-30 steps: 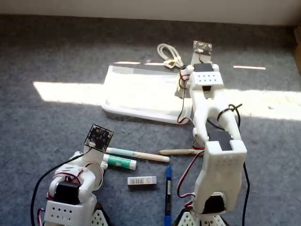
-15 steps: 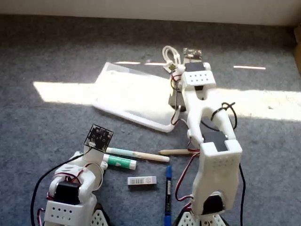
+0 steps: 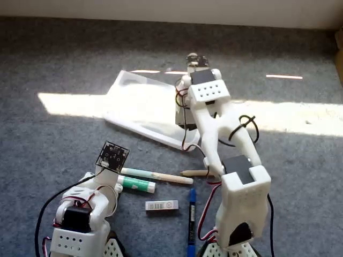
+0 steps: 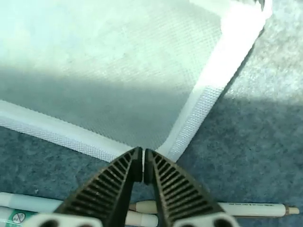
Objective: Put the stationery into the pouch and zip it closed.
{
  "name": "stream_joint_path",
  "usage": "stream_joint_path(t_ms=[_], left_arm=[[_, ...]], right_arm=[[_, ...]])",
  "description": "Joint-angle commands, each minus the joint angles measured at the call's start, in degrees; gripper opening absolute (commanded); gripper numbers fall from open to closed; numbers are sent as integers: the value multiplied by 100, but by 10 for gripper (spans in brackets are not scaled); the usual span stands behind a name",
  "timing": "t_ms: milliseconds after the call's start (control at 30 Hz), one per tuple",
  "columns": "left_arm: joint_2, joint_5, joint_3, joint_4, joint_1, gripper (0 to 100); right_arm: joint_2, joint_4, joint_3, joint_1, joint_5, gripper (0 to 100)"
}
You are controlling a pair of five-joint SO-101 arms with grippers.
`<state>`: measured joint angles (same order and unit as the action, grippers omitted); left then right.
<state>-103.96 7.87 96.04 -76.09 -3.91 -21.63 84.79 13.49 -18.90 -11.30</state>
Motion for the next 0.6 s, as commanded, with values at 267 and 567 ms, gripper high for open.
stream_joint_path(t_ms=[267,567], left_arm=[[-13,-70,110,-35,13,6],[-13,-70,110,-35,13,6]], right_arm=[[400,-558,338,954,853,15],[374,-2457,277,1675,1099,15]])
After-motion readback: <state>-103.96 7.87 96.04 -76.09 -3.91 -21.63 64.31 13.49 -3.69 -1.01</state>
